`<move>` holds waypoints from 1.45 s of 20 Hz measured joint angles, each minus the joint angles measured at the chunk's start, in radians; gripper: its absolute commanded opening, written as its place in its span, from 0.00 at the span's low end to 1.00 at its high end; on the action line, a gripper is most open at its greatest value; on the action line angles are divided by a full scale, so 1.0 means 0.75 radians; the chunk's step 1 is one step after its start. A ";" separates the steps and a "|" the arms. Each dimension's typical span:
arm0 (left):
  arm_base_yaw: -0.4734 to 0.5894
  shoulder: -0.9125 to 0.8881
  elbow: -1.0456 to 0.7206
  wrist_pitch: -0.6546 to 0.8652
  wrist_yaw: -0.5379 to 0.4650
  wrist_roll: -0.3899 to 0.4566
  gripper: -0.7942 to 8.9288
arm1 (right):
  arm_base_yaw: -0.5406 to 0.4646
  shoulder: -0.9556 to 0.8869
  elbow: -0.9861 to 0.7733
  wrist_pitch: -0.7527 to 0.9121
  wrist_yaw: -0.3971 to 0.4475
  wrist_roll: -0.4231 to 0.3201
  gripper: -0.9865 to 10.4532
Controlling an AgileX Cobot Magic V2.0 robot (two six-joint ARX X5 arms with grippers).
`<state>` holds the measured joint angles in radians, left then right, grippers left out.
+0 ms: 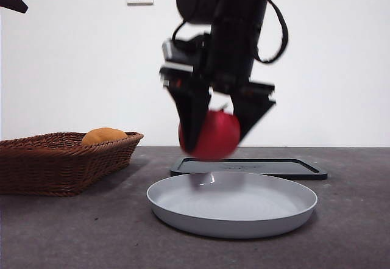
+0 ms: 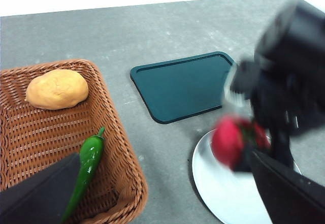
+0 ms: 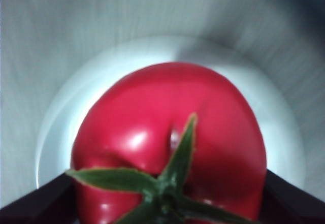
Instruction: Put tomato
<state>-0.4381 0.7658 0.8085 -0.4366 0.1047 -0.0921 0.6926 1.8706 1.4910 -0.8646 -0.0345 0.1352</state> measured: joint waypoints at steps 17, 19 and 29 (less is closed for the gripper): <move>0.000 0.000 0.000 0.000 0.000 0.000 0.76 | -0.420 0.608 0.749 -0.042 0.010 -0.084 0.29; 0.000 0.000 0.000 0.000 0.000 0.000 0.76 | -0.425 0.608 0.749 -0.026 0.007 -0.091 0.29; 0.000 0.000 0.000 -0.001 0.000 0.000 0.76 | -0.435 0.621 0.858 -0.169 0.007 -0.092 0.67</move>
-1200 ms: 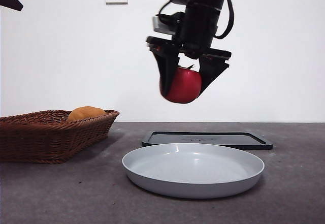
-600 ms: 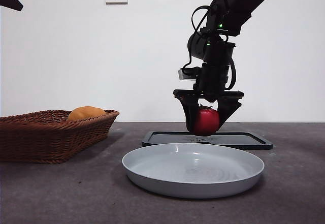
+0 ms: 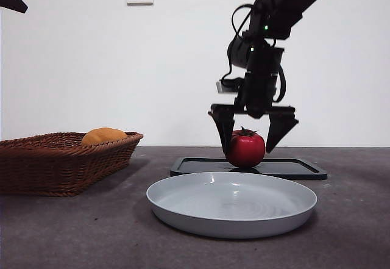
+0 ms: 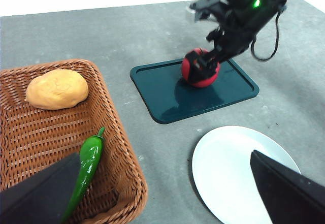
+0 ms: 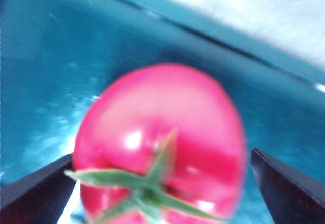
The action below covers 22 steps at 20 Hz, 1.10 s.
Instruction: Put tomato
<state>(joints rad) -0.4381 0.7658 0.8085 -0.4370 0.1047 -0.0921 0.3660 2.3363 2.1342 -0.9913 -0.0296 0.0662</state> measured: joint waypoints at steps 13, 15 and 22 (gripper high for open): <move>0.000 0.000 0.000 0.001 -0.001 0.000 0.76 | 0.001 -0.954 0.083 -0.468 0.177 0.002 0.67; 0.000 0.000 0.000 0.001 -0.001 0.000 0.76 | 0.000 -1.140 -0.104 -0.468 0.220 0.002 0.67; 0.000 0.000 0.000 0.001 -0.001 0.000 0.76 | 0.001 -1.897 -0.950 -0.105 0.142 0.002 0.67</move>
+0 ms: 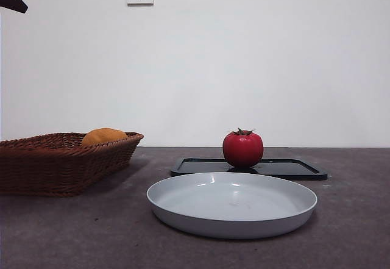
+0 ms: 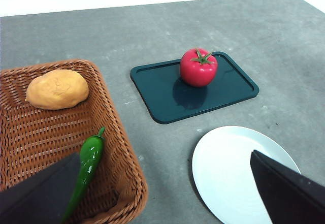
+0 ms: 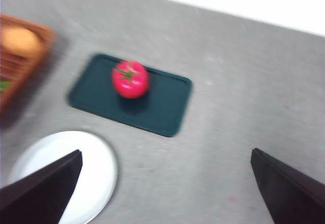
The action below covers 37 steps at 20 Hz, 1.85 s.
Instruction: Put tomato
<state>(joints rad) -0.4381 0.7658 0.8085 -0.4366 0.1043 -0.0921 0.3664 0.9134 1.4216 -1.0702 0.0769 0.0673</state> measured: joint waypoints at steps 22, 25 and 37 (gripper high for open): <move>0.000 0.000 0.000 0.000 0.000 0.000 0.11 | 0.000 -0.591 -0.799 0.269 -0.208 0.041 0.09; 0.000 0.000 0.000 0.000 0.000 -0.002 0.11 | 0.000 -0.591 -0.799 0.269 -0.208 0.041 0.09; 0.004 -0.011 0.000 0.000 0.000 0.005 0.11 | 0.000 -0.592 -0.799 0.269 -0.208 0.041 0.09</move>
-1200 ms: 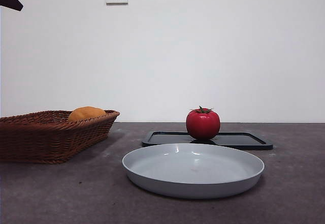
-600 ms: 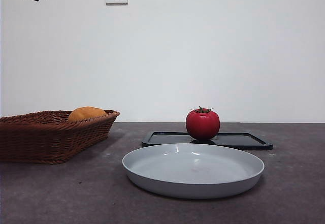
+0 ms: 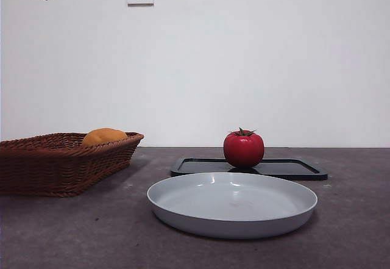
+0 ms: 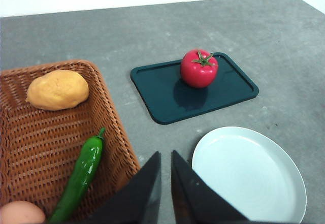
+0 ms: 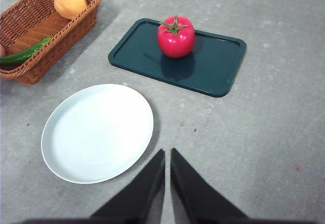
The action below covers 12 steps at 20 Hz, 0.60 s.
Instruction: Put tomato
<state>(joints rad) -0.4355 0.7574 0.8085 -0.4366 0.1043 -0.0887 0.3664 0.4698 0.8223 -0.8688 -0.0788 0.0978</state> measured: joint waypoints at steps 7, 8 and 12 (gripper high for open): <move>0.343 -0.365 -0.506 0.430 -0.048 0.170 0.11 | 0.000 0.000 0.000 0.000 0.000 0.000 0.09; 0.393 -0.430 -0.605 0.521 -0.091 0.165 0.11 | 0.000 0.000 0.000 0.000 0.000 0.001 0.09; 0.537 -0.690 -0.930 0.692 -0.237 0.063 0.11 | 0.000 0.000 0.000 0.001 0.000 0.001 0.09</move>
<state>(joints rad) -0.0326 0.2401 0.1108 0.0822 -0.0731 -0.0414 0.3664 0.4698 0.8223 -0.8684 -0.0788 0.0982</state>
